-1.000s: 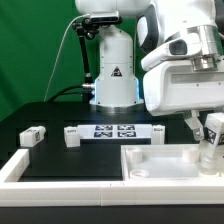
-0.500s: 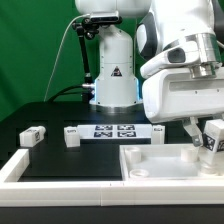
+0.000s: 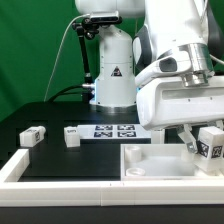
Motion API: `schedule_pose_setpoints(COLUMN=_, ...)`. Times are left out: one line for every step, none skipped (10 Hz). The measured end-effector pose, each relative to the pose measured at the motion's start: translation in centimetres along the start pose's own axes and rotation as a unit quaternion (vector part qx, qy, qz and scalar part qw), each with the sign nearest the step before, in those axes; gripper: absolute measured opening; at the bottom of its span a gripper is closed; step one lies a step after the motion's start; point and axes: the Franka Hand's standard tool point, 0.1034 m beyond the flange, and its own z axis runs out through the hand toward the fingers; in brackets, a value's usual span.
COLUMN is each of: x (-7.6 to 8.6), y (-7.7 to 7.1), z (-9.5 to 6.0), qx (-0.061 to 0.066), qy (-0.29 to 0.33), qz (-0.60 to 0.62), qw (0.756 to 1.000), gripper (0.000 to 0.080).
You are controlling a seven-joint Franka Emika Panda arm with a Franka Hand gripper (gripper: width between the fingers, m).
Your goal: Assemble one leg
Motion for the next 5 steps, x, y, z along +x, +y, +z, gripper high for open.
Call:
schedule_pose_setpoints(x=-0.03, y=-0.04, z=-0.03, qx=0.0, qy=0.002, qz=0.0, qw=1.0, gripper=0.0287)
schedule_pose_setpoints(x=-0.02, y=-0.03, z=-0.03, qx=0.0, qy=0.002, qz=0.0, qw=1.0, gripper=0.0291)
schedule_pose_setpoints(x=-0.01, y=-0.04, z=-0.03, qx=0.0, qy=0.002, qz=0.0, qw=1.0, gripper=0.0291)
schedule_pose_setpoints(x=-0.01, y=-0.04, z=-0.02, qx=0.0, qy=0.002, qz=0.0, qw=1.0, gripper=0.0522)
schedule_pose_setpoints(x=-0.01, y=-0.04, z=-0.03, qx=0.0, qy=0.002, qz=0.0, qw=1.0, gripper=0.0522)
